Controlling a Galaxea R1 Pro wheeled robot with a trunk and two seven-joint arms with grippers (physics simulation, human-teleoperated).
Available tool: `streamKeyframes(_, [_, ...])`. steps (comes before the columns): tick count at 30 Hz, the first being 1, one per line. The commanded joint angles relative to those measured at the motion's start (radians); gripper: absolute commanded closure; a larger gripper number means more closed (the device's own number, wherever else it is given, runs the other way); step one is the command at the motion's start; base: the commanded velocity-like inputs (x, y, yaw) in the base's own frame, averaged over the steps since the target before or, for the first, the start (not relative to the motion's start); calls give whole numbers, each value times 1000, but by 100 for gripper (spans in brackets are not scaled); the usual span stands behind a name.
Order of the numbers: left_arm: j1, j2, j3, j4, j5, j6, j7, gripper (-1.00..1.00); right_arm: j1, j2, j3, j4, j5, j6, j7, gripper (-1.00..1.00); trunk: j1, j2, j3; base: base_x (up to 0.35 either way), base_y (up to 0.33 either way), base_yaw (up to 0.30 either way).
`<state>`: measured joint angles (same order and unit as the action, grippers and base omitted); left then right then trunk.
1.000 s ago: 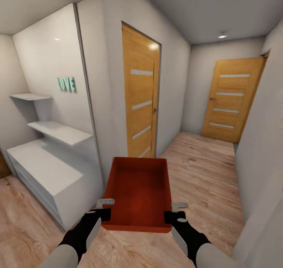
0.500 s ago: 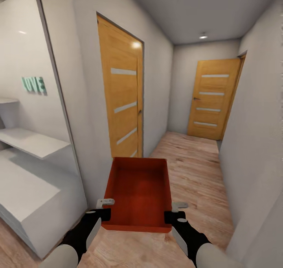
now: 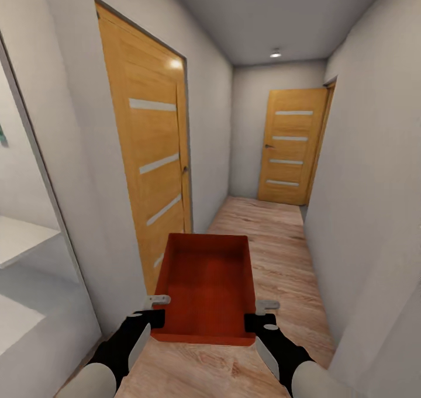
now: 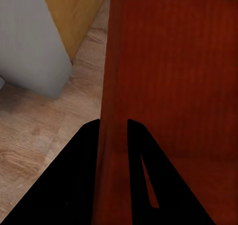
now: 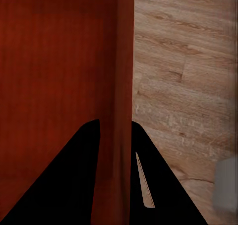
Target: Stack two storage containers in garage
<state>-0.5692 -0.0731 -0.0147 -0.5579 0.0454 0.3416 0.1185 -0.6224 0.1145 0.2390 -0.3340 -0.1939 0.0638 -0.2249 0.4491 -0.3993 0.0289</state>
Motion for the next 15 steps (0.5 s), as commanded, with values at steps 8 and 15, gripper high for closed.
streamKeyframes(8, [0, 4, 19, -4, -19, 8, 47, 100, 0, -18, -12, -2, 1, 5, -10, 100, 1, -1, 0, 323, 0, -239])
streamKeyframes(15, [0, 4, 19, -4, -19, 8, 47, 100, 0, -18, -12, -2, 2, 5, -10, 100, 1, -1, 0, 323, 0, -239])
